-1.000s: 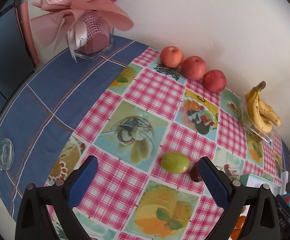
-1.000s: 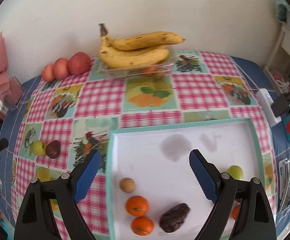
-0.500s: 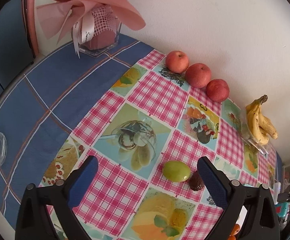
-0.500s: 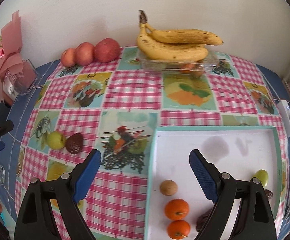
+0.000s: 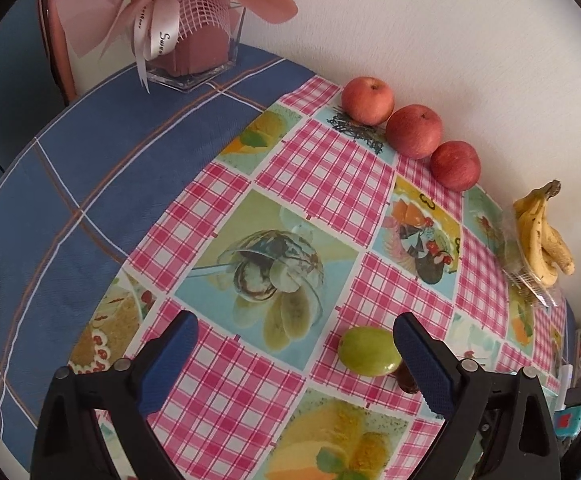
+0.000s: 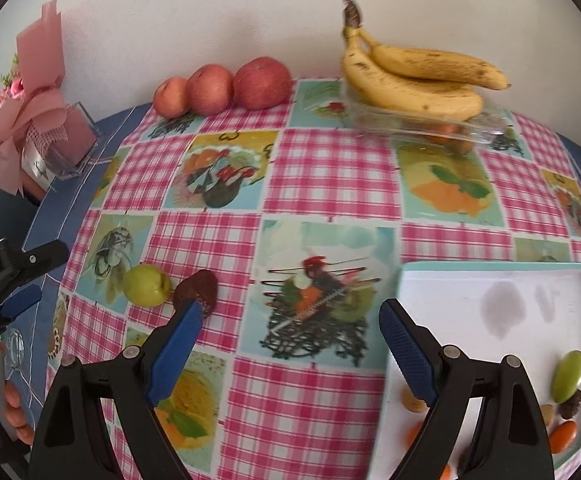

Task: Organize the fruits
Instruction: 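Move both open tools back to the remaining fruits beside the tray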

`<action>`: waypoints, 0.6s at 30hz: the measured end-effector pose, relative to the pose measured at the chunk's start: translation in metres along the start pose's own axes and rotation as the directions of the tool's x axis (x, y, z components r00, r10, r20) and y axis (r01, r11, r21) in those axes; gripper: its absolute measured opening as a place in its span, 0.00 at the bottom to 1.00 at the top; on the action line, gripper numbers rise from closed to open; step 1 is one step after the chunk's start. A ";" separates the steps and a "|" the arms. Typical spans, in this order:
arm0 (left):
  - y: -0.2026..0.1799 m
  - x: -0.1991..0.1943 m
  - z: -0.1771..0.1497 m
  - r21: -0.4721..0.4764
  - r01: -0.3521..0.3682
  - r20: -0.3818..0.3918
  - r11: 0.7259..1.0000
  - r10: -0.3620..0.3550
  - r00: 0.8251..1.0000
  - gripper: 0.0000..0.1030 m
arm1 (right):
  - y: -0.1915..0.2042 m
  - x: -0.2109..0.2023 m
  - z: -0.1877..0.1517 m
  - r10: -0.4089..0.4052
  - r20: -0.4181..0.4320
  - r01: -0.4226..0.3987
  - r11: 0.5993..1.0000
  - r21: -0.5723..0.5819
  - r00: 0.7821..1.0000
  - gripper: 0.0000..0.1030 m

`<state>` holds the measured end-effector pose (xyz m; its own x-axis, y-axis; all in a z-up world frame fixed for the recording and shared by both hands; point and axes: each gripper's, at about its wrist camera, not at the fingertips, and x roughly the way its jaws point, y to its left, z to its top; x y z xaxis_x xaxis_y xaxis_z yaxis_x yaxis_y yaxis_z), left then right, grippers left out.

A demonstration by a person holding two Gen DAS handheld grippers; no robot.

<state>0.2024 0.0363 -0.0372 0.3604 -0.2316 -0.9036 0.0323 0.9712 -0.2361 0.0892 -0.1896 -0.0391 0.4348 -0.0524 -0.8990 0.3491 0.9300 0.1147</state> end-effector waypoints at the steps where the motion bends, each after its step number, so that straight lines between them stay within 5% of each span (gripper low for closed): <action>1: 0.001 0.002 0.001 -0.001 -0.004 -0.001 1.000 0.004 1.000 0.95 | 0.003 0.004 0.000 0.004 -0.003 -0.004 1.000 -0.005 1.000 0.88; 12: 0.003 0.015 0.005 -0.020 -0.013 -0.007 1.000 0.013 1.000 0.94 | 0.041 0.037 -0.001 0.057 -0.024 -0.059 0.994 -0.090 0.998 0.87; 18: 0.003 0.016 0.004 -0.019 -0.014 -0.012 1.000 0.014 1.000 0.94 | 0.055 0.048 -0.004 0.062 -0.036 -0.066 0.992 -0.110 0.997 0.71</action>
<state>0.2121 0.0356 -0.0510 0.3500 -0.2184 -0.9109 0.0095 0.9732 -0.2297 0.1261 -0.1397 -0.0777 0.4256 0.0185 -0.9047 0.2264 0.9658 0.1263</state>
